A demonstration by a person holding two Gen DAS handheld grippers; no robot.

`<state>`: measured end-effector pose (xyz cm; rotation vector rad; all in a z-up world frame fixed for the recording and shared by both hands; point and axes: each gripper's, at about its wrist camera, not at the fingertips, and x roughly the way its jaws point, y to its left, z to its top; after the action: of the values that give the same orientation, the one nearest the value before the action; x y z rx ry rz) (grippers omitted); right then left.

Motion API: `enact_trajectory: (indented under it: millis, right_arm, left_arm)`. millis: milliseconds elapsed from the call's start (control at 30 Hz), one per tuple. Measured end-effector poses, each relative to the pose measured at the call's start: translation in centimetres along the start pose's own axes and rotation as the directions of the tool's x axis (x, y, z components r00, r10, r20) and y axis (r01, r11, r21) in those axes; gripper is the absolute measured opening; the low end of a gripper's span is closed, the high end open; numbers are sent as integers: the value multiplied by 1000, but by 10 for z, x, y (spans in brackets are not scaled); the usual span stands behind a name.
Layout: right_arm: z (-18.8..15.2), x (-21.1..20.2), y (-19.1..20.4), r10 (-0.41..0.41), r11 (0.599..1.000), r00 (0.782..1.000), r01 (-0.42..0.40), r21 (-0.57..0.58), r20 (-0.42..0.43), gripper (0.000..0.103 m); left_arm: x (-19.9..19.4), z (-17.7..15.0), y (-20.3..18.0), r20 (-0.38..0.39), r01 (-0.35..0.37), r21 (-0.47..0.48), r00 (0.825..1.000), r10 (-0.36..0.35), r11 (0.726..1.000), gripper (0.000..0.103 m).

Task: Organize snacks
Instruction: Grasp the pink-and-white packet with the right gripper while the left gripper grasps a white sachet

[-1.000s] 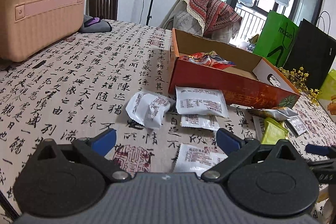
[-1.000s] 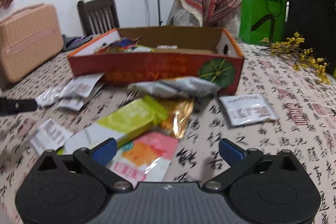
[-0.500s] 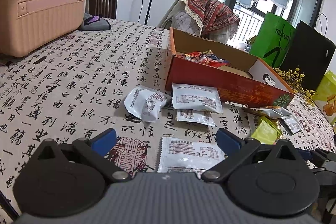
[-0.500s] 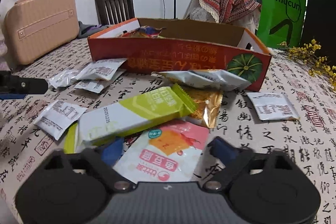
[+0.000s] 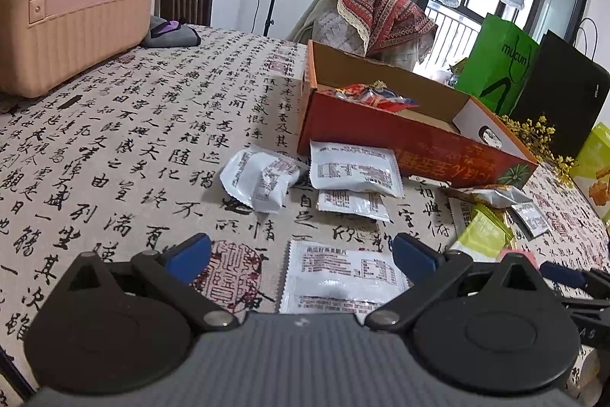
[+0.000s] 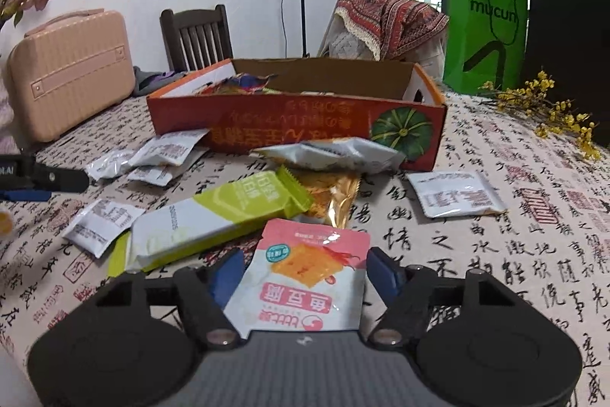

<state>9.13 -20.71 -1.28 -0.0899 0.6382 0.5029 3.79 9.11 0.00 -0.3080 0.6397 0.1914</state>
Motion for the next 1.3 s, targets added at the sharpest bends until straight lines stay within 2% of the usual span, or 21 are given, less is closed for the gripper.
enact_trajectory:
  millis: [200, 333, 433, 633, 767, 1100, 1167, 1233, 1300]
  right_arm:
    - [2, -9, -10, -11, 1000, 999, 10, 23, 36, 70]
    - [3, -13, -16, -17, 999, 998, 16, 34, 52, 70]
    - [3, -14, -19, -10, 999, 998, 7, 44, 58, 70]
    - [0, -15, -24, -4, 998, 998, 0, 59, 64, 70]
    - [-1, -15, -24, 3, 998, 998, -8, 63, 67, 70]
    - [-3, -16, -26, 9, 997, 997, -14, 76, 70, 70]
    - [-3, -16, -26, 10, 997, 997, -15, 78, 71, 70]
    - [-3, -16, -27, 8, 997, 997, -14, 81, 71, 70]
    - [-3, -16, -27, 8, 996, 997, -14, 83, 73, 70]
  left_arm:
    - [12, -5, -14, -60, -21, 53, 998, 25, 998, 103]
    - [18, -9, -27, -87, -3, 89, 996, 11, 996, 103]
    - [24, -12, -36, -109, -13, 116, 994, 26, 993, 103]
    - [28, -17, -44, -91, -61, 164, 993, 77, 985, 103]
    - [31, -18, -45, -75, -136, 182, 986, 151, 974, 103]
    - [26, -21, -39, -68, -146, 175, 985, 160, 974, 102]
    - [23, -22, -39, -57, -146, 172, 986, 158, 974, 97]
    - [19, -22, -38, -43, -150, 170, 986, 159, 974, 84]
    - [15, -23, -36, -37, -136, 158, 989, 143, 978, 82]
